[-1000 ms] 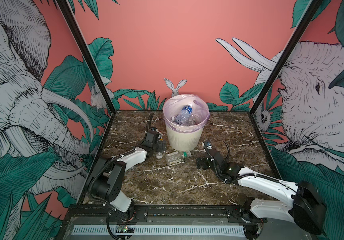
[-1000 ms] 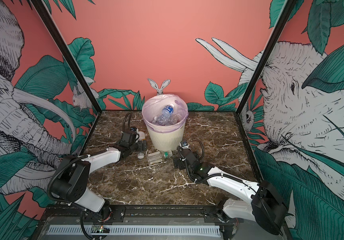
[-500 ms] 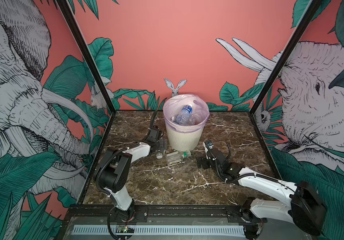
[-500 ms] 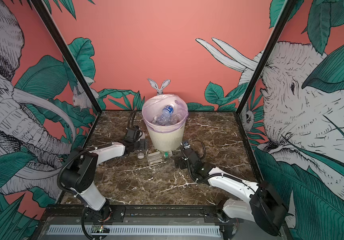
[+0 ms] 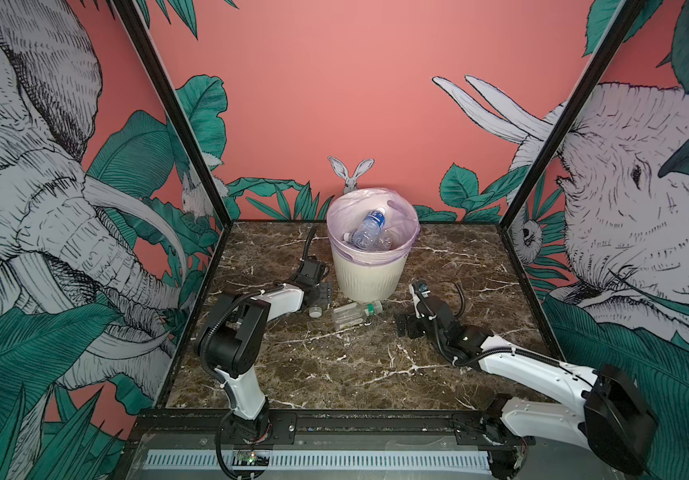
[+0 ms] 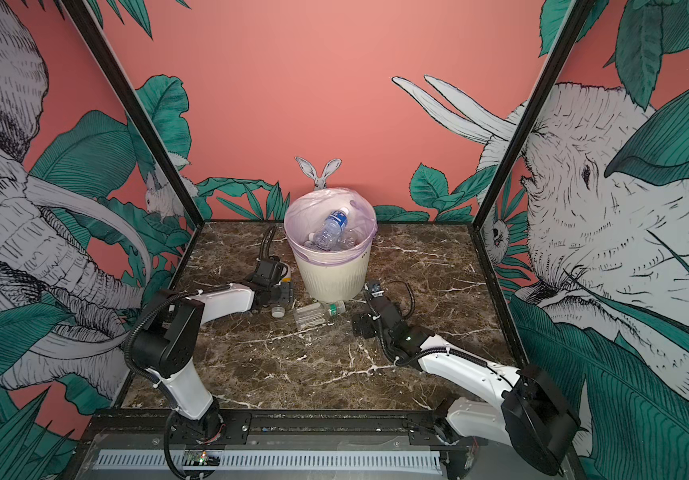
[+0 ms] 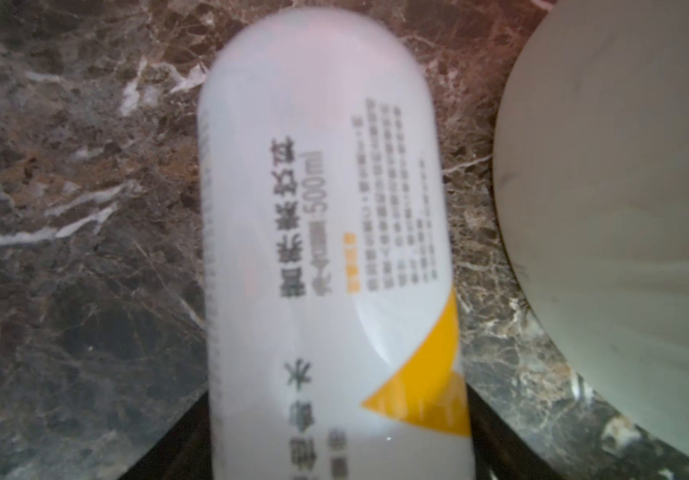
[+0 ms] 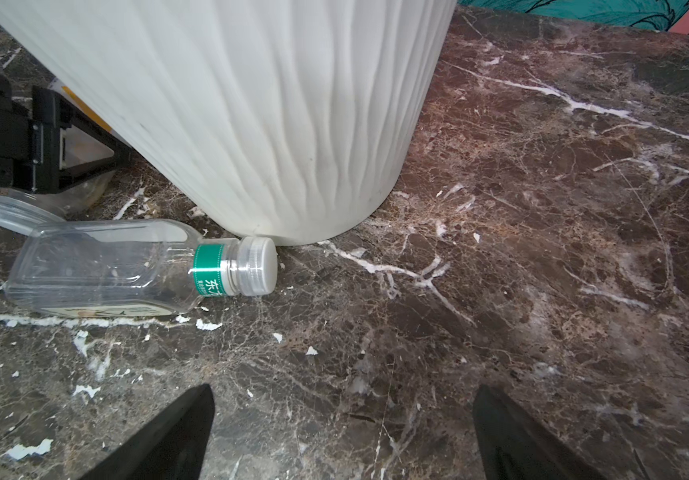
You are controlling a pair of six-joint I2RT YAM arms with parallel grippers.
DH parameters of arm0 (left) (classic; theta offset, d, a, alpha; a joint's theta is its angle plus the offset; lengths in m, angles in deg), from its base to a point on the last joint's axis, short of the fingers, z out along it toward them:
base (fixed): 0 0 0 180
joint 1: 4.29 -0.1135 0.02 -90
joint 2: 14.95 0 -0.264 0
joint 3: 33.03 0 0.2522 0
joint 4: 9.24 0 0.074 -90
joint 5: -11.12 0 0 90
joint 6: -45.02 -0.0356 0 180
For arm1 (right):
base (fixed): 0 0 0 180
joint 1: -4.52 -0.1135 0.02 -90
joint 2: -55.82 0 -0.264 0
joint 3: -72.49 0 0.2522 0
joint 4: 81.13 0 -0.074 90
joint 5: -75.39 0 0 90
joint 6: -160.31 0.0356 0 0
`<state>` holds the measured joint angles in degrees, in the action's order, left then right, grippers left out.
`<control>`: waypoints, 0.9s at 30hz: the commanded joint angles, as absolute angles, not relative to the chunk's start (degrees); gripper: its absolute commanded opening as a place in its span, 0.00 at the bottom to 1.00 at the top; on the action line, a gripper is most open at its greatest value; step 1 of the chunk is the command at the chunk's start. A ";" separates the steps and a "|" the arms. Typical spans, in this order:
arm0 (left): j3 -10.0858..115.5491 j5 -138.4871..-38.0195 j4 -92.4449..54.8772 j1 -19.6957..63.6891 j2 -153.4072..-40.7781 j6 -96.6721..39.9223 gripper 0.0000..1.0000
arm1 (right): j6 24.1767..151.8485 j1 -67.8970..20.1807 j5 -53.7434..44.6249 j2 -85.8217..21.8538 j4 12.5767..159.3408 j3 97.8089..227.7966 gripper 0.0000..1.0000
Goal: Throw the plastic bottles in the bin
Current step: 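Lift the white-labelled bottle with the left gripper and carry it over the bin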
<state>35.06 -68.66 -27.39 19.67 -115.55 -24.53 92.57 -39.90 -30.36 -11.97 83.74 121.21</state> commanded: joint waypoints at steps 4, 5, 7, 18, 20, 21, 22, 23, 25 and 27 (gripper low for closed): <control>31.19 -68.16 -25.85 19.54 -111.59 -25.63 0.64 | 92.20 -39.46 -30.26 -11.86 85.92 120.62 0.99; 30.49 -68.21 -25.53 19.48 -110.73 -25.84 0.63 | 92.20 -39.50 -30.26 -12.03 85.99 120.66 0.99; 28.85 -68.42 -24.78 19.53 -108.35 -26.24 0.58 | 92.20 -39.47 -30.26 -12.25 86.08 120.66 0.99; 18.31 -73.54 -24.56 19.57 -88.49 -28.29 0.50 | 92.29 -39.46 -29.69 -12.79 86.50 120.62 0.99; 16.69 -74.58 -25.63 19.46 -84.71 -28.63 0.50 | 92.37 -39.42 -29.30 -12.88 86.68 120.62 0.99; 16.09 -75.20 -26.47 19.52 -82.69 -28.95 0.50 | 92.45 -39.43 -29.12 -12.80 86.69 120.61 0.99; 15.58 -75.61 -27.24 19.53 -80.98 -29.44 0.51 | 92.46 -39.42 -28.99 -12.70 86.76 120.58 0.99; 14.97 -76.24 -28.03 19.55 -78.98 -29.87 0.51 | 92.46 -39.48 -28.94 -12.53 86.78 120.50 0.99; 13.59 -77.50 -29.33 19.55 -75.21 -30.67 0.52 | 92.46 -39.42 -28.92 -12.25 86.78 120.37 0.99; 12.23 -78.82 -30.63 19.61 -69.95 -31.34 0.52 | 92.46 -39.44 -28.89 -12.12 86.87 120.18 0.99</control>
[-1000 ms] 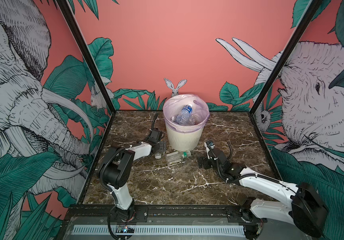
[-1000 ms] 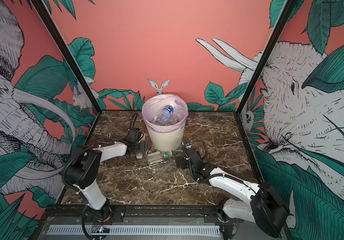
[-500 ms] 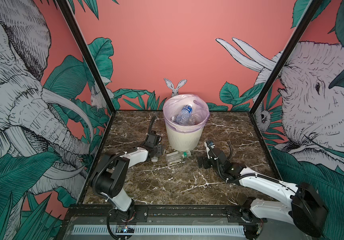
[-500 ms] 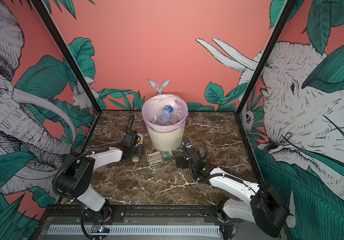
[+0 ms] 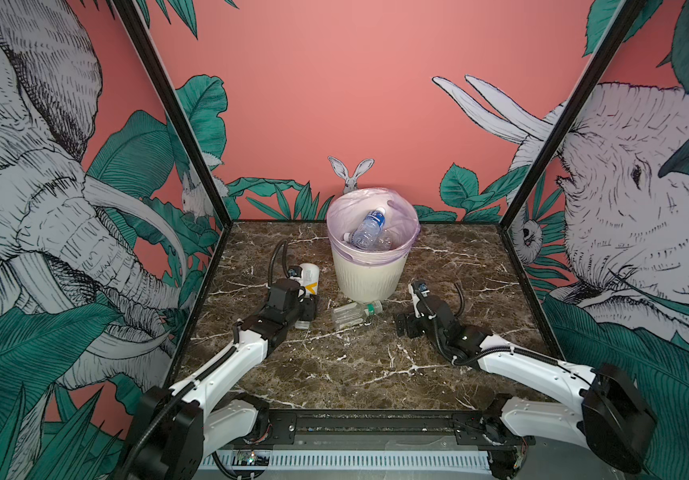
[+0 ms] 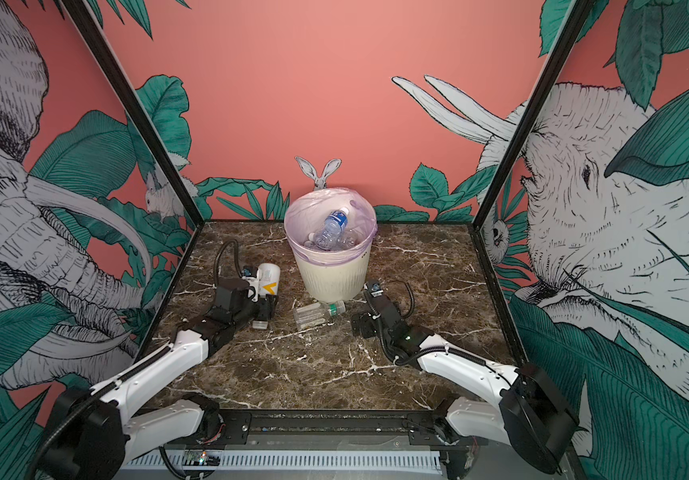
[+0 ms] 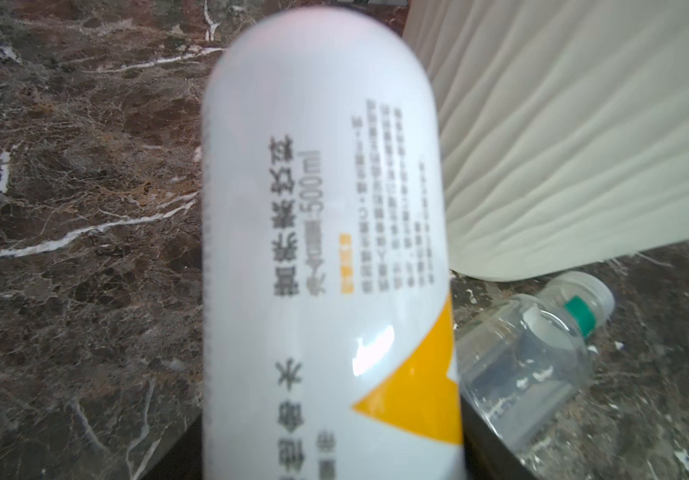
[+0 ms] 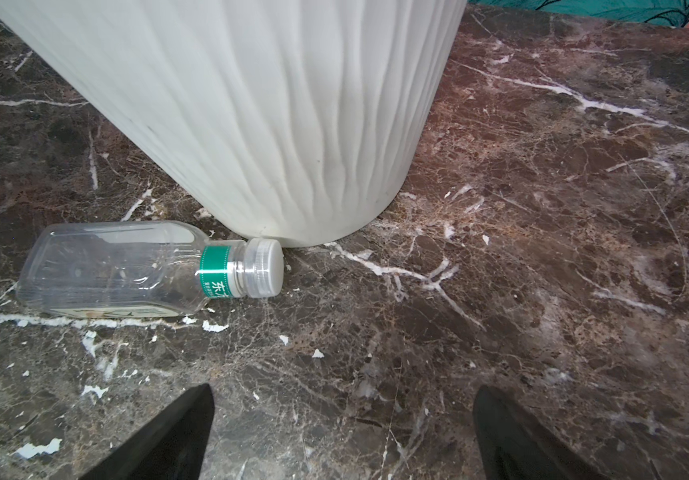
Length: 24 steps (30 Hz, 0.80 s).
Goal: Throw the plastic bottles in the bin
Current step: 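Lift the white-labelled bottle with the left gripper and carry it over the bin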
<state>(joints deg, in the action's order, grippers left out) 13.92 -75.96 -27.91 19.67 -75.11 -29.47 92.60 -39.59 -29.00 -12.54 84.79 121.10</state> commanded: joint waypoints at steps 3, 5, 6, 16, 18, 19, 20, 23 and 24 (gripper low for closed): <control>10.41 -80.15 -33.13 19.68 -63.01 -32.22 0.53 | 92.46 -39.48 -28.72 -12.17 87.01 120.17 0.99; 9.66 -80.78 -35.27 19.70 -58.89 -32.96 0.54 | 92.59 -39.42 -28.51 -12.45 87.13 120.18 0.99; 9.36 -81.06 -36.27 19.70 -56.63 -33.23 0.54 | 92.57 -39.42 -28.35 -12.55 87.27 120.18 0.99; 8.46 -84.75 -41.95 20.00 -38.91 -30.72 0.58 | 92.99 -39.43 -27.69 -14.40 87.92 120.44 0.99; 9.54 -85.12 -42.94 20.05 -37.19 -30.28 0.58 | 93.00 -39.42 -27.48 -14.75 88.09 120.52 0.99; 10.08 -85.40 -43.12 20.01 -36.68 -30.19 0.58 | 93.07 -39.42 -27.39 -14.84 88.10 120.53 0.99; 10.79 -85.79 -43.35 20.04 -36.18 -29.96 0.58 | 93.10 -39.42 -27.28 -14.85 88.19 120.52 0.99; 13.35 -86.89 -43.11 20.05 -36.02 -29.85 0.58 | 93.17 -39.42 -27.18 -14.78 88.26 120.43 0.99; 14.39 -87.36 -42.91 20.05 -36.38 -29.99 0.58 | 93.30 -39.42 -27.18 -14.65 88.25 120.44 0.99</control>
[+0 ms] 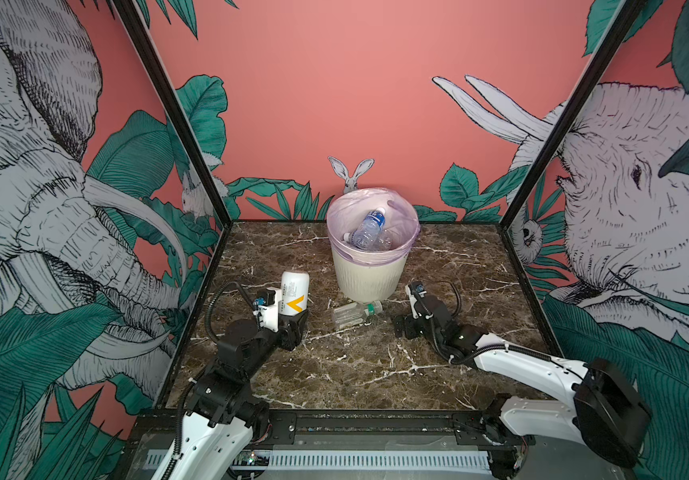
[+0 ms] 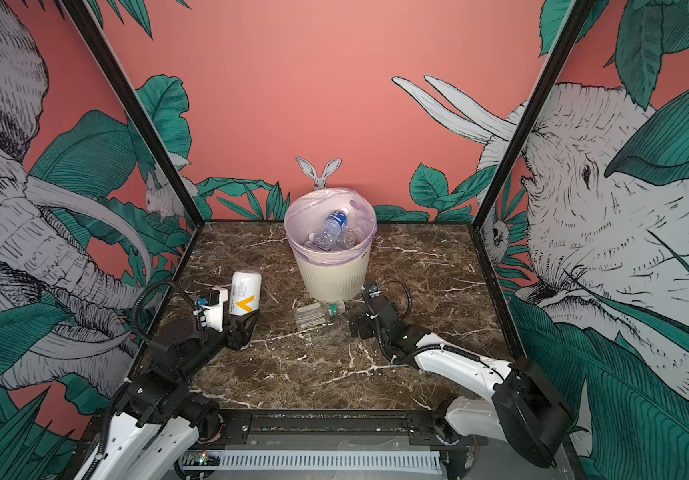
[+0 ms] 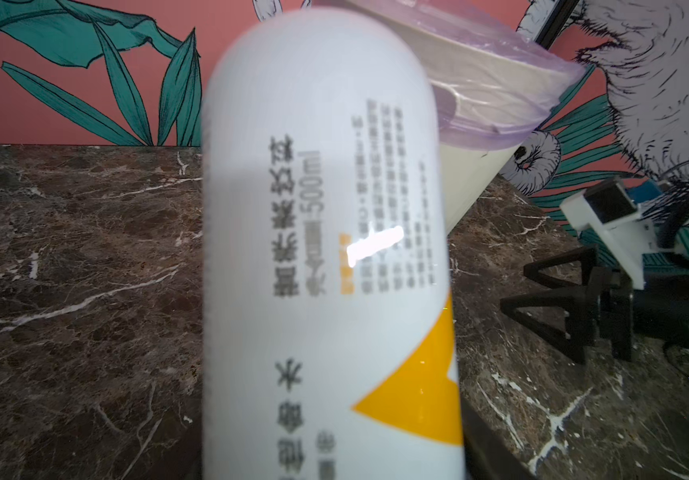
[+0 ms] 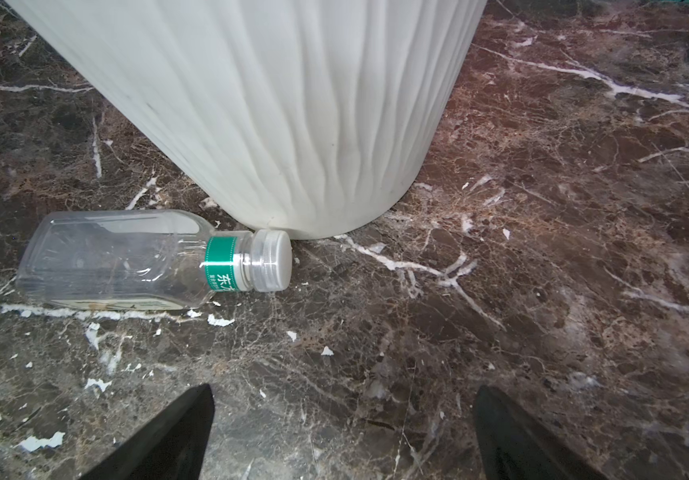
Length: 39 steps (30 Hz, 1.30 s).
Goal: Throw the plastic bottles in the bin
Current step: 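Lift the white-labelled bottle with the left gripper and carry it over the bin, then open the left gripper to drop the white-labelled bottle into the bin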
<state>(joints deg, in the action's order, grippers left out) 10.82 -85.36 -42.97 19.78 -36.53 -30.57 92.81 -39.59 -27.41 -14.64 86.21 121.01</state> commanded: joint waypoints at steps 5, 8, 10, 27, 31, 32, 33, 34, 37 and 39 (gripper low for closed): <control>20.75 -90.12 -42.47 20.05 -40.49 -31.42 0.59 | 93.35 -39.43 -28.32 -13.16 88.20 119.81 0.99; 24.82 -90.71 -41.19 20.01 -43.25 -32.00 0.59 | 93.34 -39.42 -28.32 -12.85 88.02 119.82 0.99; 27.97 -91.45 -40.45 20.05 -46.67 -32.46 0.59 | 93.34 -39.42 -28.34 -12.78 87.93 119.91 0.99; 83.27 -104.13 -37.55 22.78 -104.11 -31.63 1.00 | 92.09 -38.65 -29.12 -13.48 85.47 120.87 0.99; 84.48 -95.11 -38.02 22.58 -102.75 -35.09 1.00 | 92.33 -38.58 -29.42 -11.87 85.00 120.41 1.00; 82.33 -93.34 -36.29 22.51 -100.83 -35.35 1.00 | 92.37 -38.61 -29.38 -11.40 84.97 120.23 0.99; 80.27 -92.45 -34.73 22.36 -99.20 -35.25 1.00 | 92.42 -38.63 -29.40 -10.97 84.93 120.09 0.99; 78.32 -92.08 -33.50 22.38 -97.59 -35.14 0.99 | 92.40 -38.59 -29.51 -10.59 84.93 119.94 0.99; 74.31 -91.89 -33.11 22.34 -94.08 -34.75 1.00 | 92.37 -38.57 -28.99 -9.97 85.26 119.65 1.00; 71.32 -91.39 -33.20 22.30 -91.93 -34.78 0.99 | 92.37 -38.61 -28.69 -10.34 85.44 119.78 0.99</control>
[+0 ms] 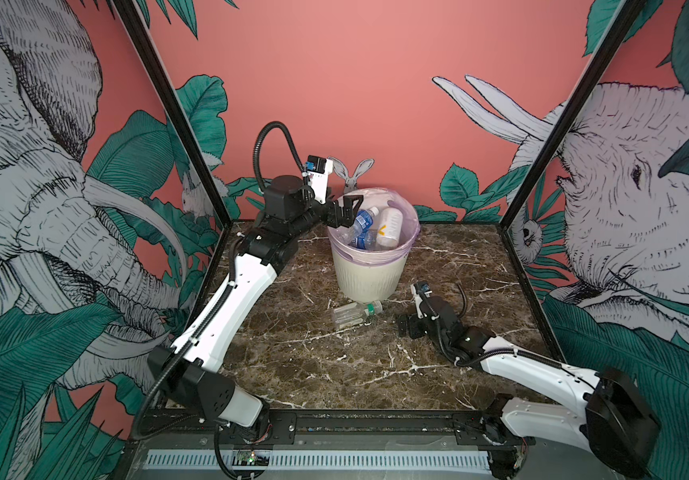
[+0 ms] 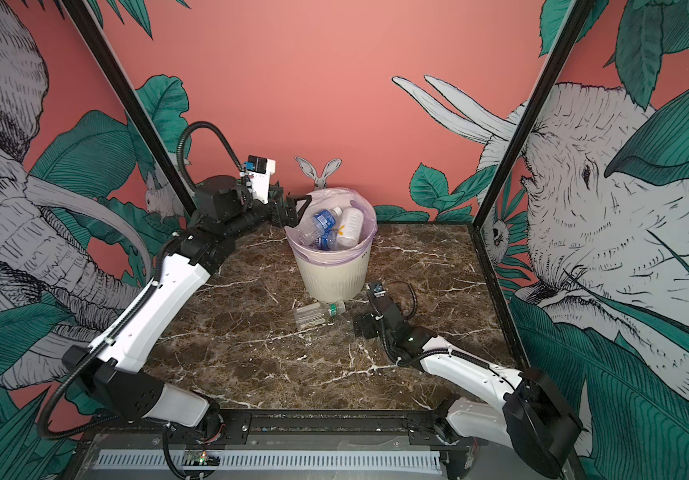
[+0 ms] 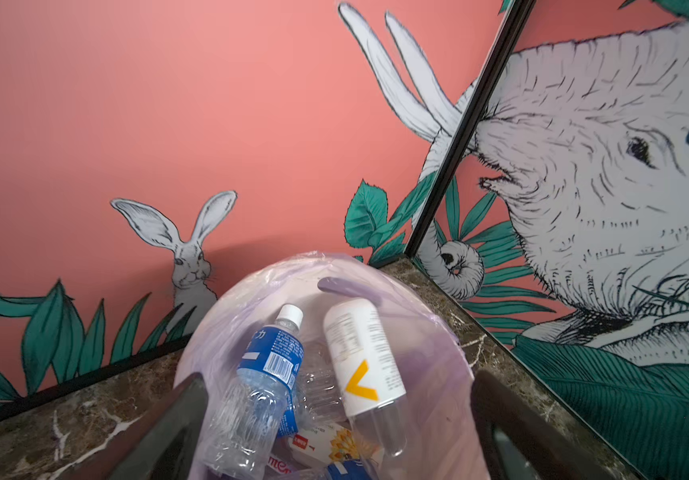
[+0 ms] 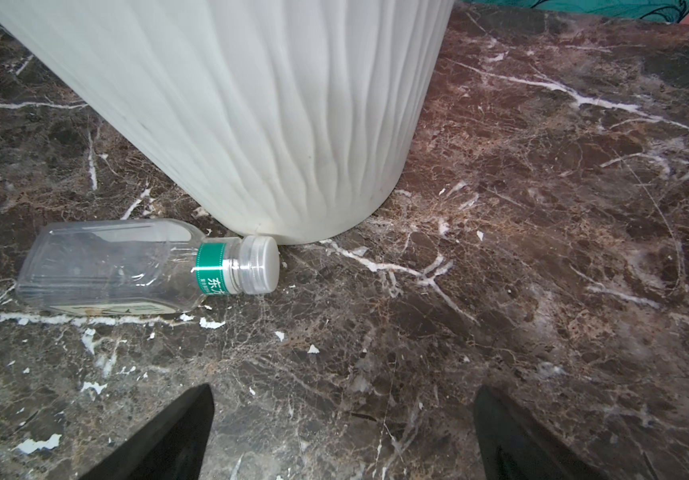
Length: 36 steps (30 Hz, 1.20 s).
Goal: Throw the plastic bottles in the bin
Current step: 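Open the left gripper to drop the white-labelled bottle into the bin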
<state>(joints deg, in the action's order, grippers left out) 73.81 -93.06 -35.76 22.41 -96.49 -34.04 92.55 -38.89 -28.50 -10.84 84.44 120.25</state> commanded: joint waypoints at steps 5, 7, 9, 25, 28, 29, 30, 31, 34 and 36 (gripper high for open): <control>62.50 -89.10 -33.02 22.08 -86.10 -35.53 1.00 | 92.68 -38.67 -27.85 -11.13 85.95 119.93 1.00; 58.82 -87.94 -32.60 21.85 -83.90 -35.66 1.00 | 93.21 -38.73 -27.15 -11.24 86.33 119.82 0.99; 54.87 -87.26 -31.50 21.30 -81.56 -35.27 1.00 | 94.09 -39.24 -27.10 -11.53 86.80 119.79 0.99; 23.49 -78.43 -23.48 19.78 -64.23 -29.71 1.00 | 102.70 -53.79 -37.11 -28.33 79.79 135.90 0.99; 18.36 -75.41 -22.46 19.77 -61.91 -28.95 1.00 | 107.28 -54.01 -36.39 -31.88 78.97 138.84 0.99; 16.60 -74.36 -21.82 19.70 -61.39 -28.73 1.00 | 108.78 -54.09 -36.07 -32.78 78.59 139.95 0.99; 14.95 -73.45 -21.23 19.70 -61.02 -28.72 1.00 | 110.59 -54.29 -36.14 -33.85 78.05 141.11 0.99; 13.60 -72.44 -20.83 19.69 -60.90 -28.68 1.00 | 111.94 -54.43 -36.14 -34.59 77.59 142.18 0.99; 9.30 -70.61 -18.36 19.52 -61.31 -28.72 0.99 | 114.04 -56.05 -37.47 -38.23 75.85 146.55 0.99; 7.22 -69.95 -16.58 19.41 -62.55 -28.87 1.00 | 112.83 -57.20 -37.47 -41.32 73.74 150.75 0.99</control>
<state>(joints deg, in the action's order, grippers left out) 9.48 -72.99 -21.18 19.87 -62.06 -29.50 110.19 -55.35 -36.04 -38.48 76.33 146.11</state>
